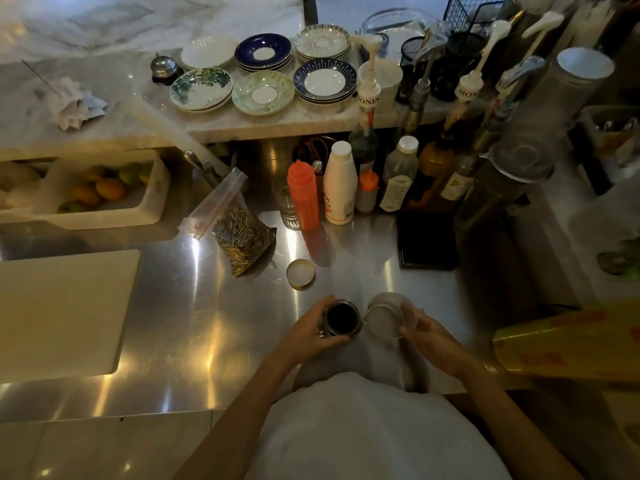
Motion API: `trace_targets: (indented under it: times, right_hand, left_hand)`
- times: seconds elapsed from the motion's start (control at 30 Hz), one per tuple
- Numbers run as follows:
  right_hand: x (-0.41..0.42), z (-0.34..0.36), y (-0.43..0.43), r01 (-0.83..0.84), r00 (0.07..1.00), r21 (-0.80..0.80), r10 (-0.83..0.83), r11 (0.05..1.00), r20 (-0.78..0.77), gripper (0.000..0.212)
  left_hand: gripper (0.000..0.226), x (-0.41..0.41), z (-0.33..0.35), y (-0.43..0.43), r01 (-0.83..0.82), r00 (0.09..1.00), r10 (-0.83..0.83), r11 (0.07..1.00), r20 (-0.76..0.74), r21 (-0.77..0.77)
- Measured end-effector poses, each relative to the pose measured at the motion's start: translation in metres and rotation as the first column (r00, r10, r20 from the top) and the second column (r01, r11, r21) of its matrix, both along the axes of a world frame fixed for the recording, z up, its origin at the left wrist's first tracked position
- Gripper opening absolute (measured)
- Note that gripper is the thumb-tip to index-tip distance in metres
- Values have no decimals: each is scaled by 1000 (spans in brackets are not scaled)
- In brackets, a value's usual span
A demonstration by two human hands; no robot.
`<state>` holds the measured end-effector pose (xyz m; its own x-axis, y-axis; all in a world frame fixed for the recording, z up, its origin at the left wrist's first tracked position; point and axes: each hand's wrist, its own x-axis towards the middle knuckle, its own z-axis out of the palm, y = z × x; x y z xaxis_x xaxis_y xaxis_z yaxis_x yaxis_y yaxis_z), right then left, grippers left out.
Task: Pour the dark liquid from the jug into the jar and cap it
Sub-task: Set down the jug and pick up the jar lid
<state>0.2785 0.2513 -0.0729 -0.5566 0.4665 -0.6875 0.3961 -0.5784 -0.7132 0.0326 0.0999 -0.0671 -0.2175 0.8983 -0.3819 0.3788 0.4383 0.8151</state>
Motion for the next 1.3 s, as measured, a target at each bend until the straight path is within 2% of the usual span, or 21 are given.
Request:
trace_targets:
  times: [0.13, 0.23, 0.3, 0.37, 0.47, 0.57, 0.7, 0.8, 0.87, 0.97, 1.1, 1.2, 1.3]
  right_hand:
    - [1, 3, -1, -21, 1000, -1, 21, 1000, 15, 53]
    - [1, 4, -2, -41, 999, 12, 40, 999, 33, 55]
    - [2, 4, -3, -45, 998, 14, 45, 999, 33, 53]
    - [3, 4, -3, -52, 998, 26, 51, 998, 32, 54]
    - [4, 3, -2, -68, 997, 61, 66, 996, 31, 69]
    - [5, 2, -2, -76, 996, 91, 70, 993, 59, 85]
    - [3, 10, -3, -109, 991, 107, 100, 988, 90, 65]
    - [3, 15, -4, -128, 987, 119, 115, 985, 110, 64]
    - [4, 17, -5, -139, 984, 134, 122, 981, 131, 65]
    - [6, 20, -11, -172, 972, 176, 137, 969, 193, 59]
    - [5, 21, -19, -261, 932, 375, 131, 889, 339, 50]
    - [4, 24, -28, -266, 933, 432, 117, 862, 339, 48]
    - [5, 29, -33, -261, 943, 384, 149, 885, 298, 49]
  left_hand:
    - [67, 0, 7, 0, -36, 997, 39, 999, 63, -38]
    - [59, 0, 19, 8, -156, 984, 151, 987, 96, 45]
    - [39, 1, 24, 14, -229, 973, 224, 964, 49, 137]
    - [20, 4, 26, 18, -232, 970, 241, 952, -18, 200]
    - [12, 7, 31, 23, -166, 971, 203, 953, -129, 252]
    - [5, 9, 40, 26, -53, 954, 113, 975, -276, 215]
    - [31, 15, 44, 25, 154, 846, -129, 988, -518, 6]
    - [33, 18, 45, 25, 209, 780, -240, 970, -578, -121]
    - [34, 19, 46, 24, 210, 783, -258, 966, -566, -151]
    - [51, 20, 50, 22, 191, 825, -257, 965, -504, -180]
    - [36, 21, 52, 18, 88, 898, -141, 986, -417, -145]
    - [36, 21, 51, 15, 72, 901, -127, 987, -416, -147]
    - [39, 19, 47, 11, 97, 889, -148, 986, -434, -138]
